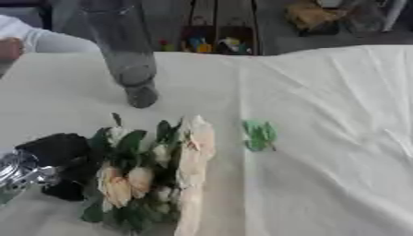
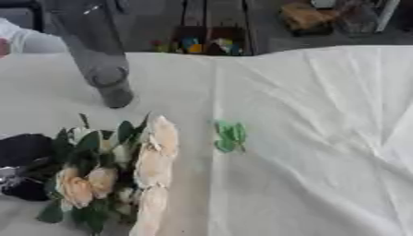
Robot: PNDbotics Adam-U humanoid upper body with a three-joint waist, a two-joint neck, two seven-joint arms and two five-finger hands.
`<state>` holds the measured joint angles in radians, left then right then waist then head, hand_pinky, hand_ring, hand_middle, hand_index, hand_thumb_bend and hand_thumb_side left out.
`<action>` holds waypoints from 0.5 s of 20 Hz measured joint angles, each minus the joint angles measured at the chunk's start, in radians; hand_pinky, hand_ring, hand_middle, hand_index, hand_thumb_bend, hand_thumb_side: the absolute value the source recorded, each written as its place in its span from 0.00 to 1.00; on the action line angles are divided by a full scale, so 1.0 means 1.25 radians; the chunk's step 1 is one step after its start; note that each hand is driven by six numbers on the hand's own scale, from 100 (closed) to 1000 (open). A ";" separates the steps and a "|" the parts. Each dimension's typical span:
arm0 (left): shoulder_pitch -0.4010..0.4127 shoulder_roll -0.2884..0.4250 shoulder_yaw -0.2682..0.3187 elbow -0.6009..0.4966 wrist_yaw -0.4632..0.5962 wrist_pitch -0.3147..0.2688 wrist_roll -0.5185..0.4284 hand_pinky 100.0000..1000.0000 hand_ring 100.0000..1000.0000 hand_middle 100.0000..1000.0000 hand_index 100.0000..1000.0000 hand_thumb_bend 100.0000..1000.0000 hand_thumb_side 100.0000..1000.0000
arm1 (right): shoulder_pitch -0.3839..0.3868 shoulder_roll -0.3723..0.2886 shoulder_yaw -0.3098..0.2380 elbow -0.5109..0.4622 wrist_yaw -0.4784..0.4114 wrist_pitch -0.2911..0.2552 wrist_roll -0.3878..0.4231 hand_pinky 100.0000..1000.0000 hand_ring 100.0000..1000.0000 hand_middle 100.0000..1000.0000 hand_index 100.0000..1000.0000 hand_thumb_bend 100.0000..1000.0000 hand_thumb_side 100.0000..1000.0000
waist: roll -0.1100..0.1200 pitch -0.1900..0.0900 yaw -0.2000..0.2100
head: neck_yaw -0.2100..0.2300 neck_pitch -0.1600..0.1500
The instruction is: Arrange flowers into the vase.
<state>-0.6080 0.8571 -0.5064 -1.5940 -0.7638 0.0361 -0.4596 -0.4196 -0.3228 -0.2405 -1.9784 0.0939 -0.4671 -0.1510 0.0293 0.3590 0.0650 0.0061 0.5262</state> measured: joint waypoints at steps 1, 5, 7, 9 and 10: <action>0.000 -0.001 0.001 -0.001 0.003 0.002 0.002 0.00 0.00 0.00 0.01 0.00 0.38 | 0.002 0.000 0.000 0.000 0.000 0.000 0.001 0.50 0.76 0.47 0.72 0.00 0.84 | 0.000 0.000 0.001 | 0.000 0.000; 0.002 -0.003 0.016 -0.026 0.024 0.011 0.002 0.00 0.00 0.00 0.01 0.00 0.37 | 0.005 0.000 0.000 0.000 0.000 0.001 0.001 0.50 0.76 0.47 0.72 0.00 0.84 | 0.000 0.001 0.003 | -0.001 0.000; 0.008 -0.002 0.029 -0.047 0.036 0.021 -0.002 0.00 0.00 0.00 0.00 0.00 0.37 | 0.005 0.000 0.000 0.000 0.000 0.001 0.002 0.50 0.76 0.47 0.73 0.00 0.84 | 0.000 0.001 0.004 | -0.002 0.000; 0.014 -0.001 0.041 -0.066 0.049 0.033 -0.011 0.00 0.00 0.00 0.00 0.00 0.39 | 0.005 0.000 0.000 0.000 0.000 0.002 0.002 0.50 0.76 0.47 0.73 0.00 0.85 | -0.001 0.001 0.005 | -0.003 0.000; 0.018 0.002 0.047 -0.076 0.057 0.039 -0.017 0.00 0.00 0.00 0.01 0.00 0.40 | 0.005 0.000 0.000 0.000 0.000 0.002 0.002 0.50 0.76 0.47 0.73 0.00 0.85 | -0.001 0.001 0.006 | -0.004 0.000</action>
<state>-0.5857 0.8593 -0.4474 -1.6891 -0.6928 0.0853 -0.4805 -0.4132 -0.3231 -0.2406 -1.9784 0.0934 -0.4645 -0.1480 0.0282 0.3603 0.0724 0.0017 0.5262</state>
